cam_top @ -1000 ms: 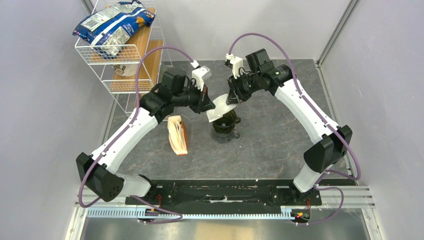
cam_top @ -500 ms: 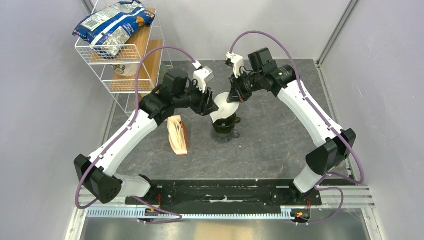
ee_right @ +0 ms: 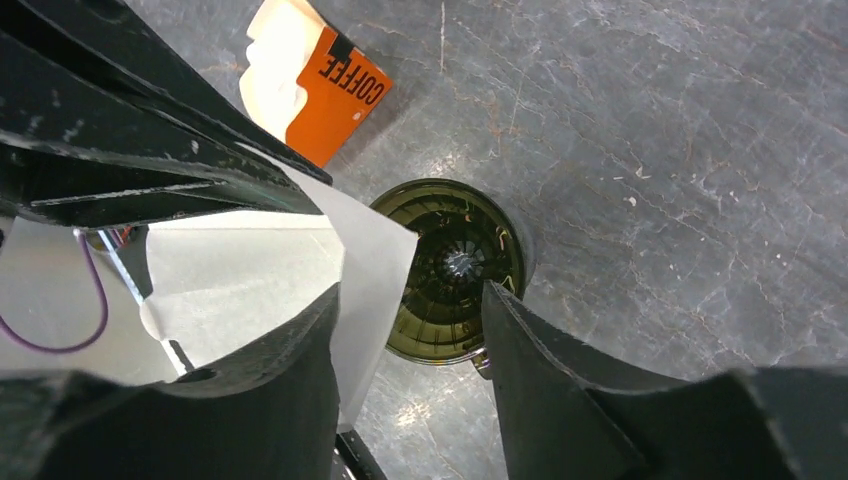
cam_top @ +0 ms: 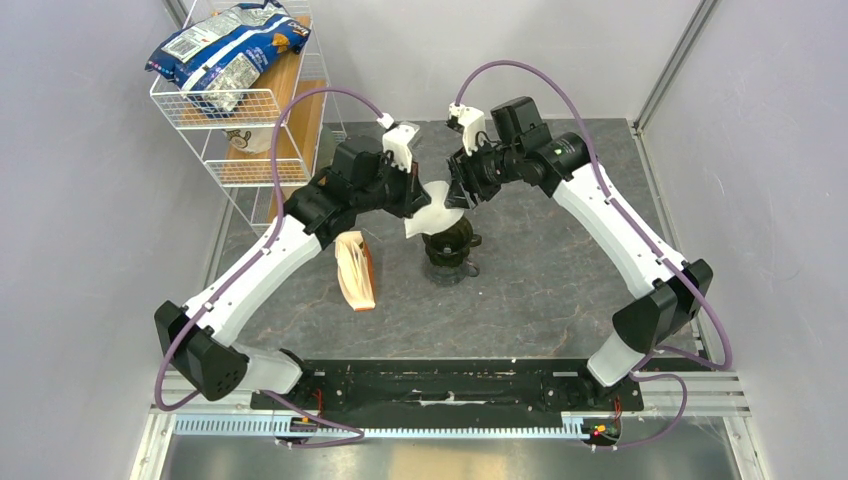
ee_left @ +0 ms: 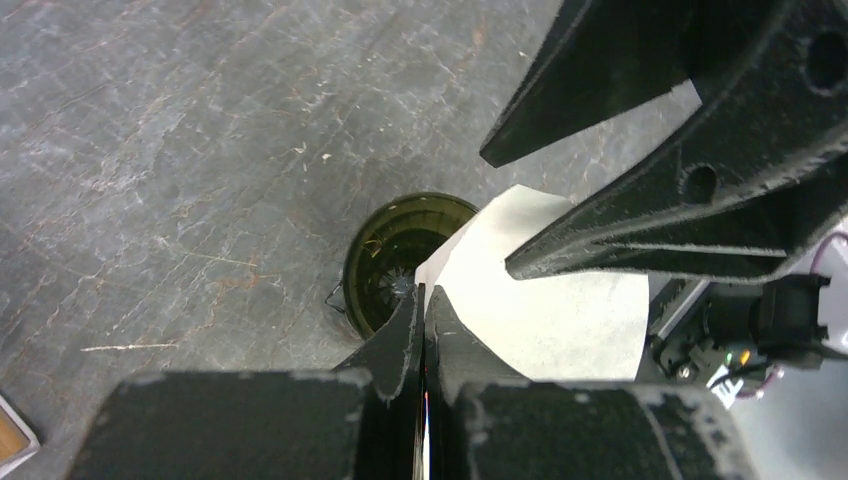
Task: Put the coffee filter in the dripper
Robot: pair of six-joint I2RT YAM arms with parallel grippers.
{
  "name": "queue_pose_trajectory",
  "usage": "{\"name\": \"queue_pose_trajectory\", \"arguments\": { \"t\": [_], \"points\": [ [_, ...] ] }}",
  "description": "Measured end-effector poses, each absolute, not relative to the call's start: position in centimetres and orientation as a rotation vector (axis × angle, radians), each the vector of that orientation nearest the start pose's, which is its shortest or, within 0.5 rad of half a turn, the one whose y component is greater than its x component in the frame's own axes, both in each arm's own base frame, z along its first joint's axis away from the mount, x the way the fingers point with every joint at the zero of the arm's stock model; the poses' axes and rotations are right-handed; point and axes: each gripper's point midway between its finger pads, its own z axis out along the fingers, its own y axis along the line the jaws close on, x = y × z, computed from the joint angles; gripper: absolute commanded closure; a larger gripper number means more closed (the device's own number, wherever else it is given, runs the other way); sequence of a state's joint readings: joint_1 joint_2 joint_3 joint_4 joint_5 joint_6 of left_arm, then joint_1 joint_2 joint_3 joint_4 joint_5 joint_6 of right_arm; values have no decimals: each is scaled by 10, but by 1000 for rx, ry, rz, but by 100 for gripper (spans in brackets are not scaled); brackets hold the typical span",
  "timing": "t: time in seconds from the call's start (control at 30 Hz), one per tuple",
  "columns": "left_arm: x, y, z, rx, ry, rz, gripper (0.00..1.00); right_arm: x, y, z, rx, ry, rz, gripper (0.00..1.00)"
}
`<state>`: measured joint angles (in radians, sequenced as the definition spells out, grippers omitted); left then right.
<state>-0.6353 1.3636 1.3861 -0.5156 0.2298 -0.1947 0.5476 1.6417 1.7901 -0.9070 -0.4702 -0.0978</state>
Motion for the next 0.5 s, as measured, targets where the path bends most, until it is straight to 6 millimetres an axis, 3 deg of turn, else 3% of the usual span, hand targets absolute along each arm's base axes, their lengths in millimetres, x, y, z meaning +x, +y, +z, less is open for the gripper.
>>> {"name": "queue_pose_trajectory", "arguments": {
  "t": [0.27, 0.5],
  "points": [
    [317, -271, 294, 372, 2039, -701, 98, 317, 279, 280, -773, 2244, 785, 35],
    [323, -268, 299, 232, 2039, -718, 98, 336, 273, 273, -583, 2278, 706, 33]
  ]
}}
